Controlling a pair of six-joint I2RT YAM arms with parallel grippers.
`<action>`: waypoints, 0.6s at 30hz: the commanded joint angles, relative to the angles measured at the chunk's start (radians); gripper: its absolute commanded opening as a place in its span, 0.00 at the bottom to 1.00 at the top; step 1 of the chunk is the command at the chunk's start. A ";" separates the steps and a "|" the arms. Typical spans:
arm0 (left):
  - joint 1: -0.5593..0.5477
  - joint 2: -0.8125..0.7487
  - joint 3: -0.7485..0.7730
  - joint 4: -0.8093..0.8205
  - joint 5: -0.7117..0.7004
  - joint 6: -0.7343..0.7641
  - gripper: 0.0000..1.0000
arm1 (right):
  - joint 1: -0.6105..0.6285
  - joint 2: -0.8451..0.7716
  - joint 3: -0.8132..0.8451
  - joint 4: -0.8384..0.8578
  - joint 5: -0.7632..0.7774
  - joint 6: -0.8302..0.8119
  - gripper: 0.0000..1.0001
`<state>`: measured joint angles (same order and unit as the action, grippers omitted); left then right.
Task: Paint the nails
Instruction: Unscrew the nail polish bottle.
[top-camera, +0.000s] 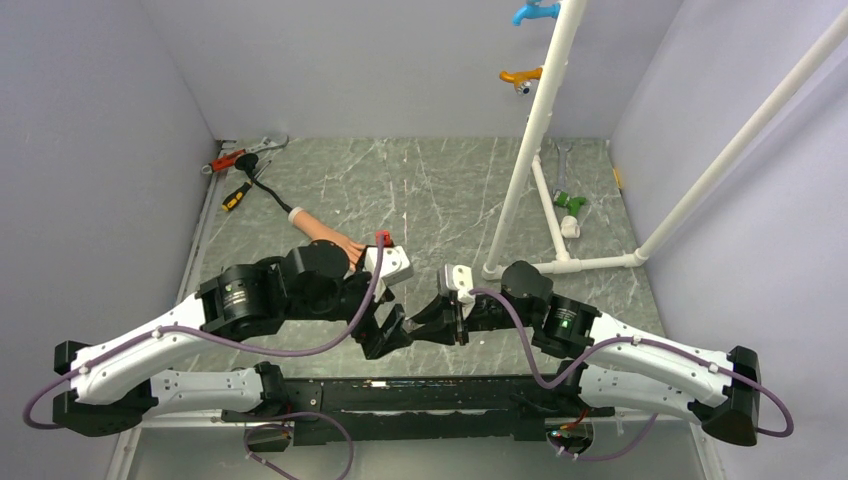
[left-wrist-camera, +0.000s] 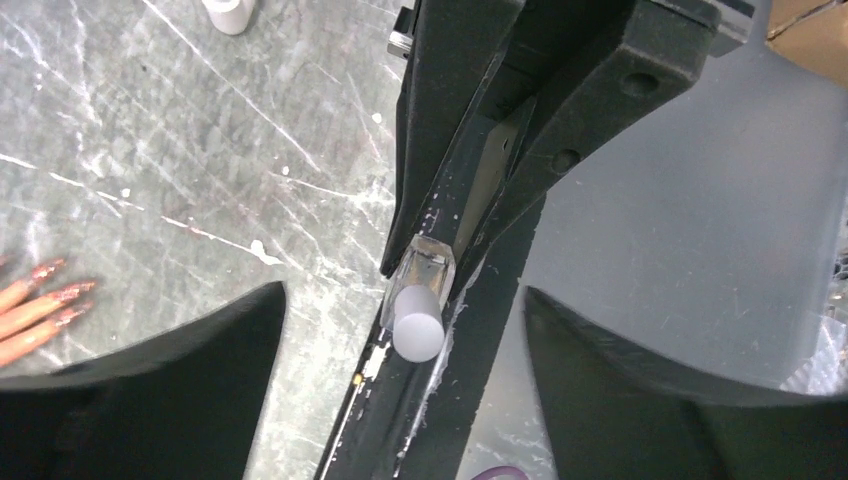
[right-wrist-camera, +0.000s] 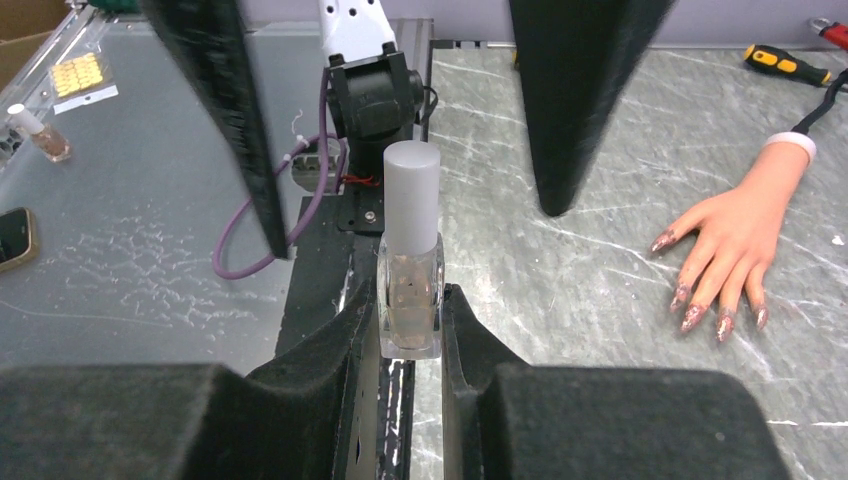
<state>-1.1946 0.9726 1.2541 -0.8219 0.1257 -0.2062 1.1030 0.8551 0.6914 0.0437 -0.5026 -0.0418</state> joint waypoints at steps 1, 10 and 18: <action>-0.005 -0.038 0.099 -0.043 -0.072 0.029 0.99 | 0.004 -0.017 0.013 0.086 -0.022 -0.001 0.00; -0.005 -0.024 0.230 -0.199 0.002 0.268 0.99 | 0.003 0.010 0.017 0.099 -0.067 0.002 0.00; -0.005 -0.087 0.051 -0.101 0.083 0.466 0.93 | 0.003 0.048 0.048 0.036 -0.162 -0.010 0.00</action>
<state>-1.1950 0.8925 1.3407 -0.9691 0.1478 0.1364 1.1030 0.8951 0.6914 0.0689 -0.5945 -0.0418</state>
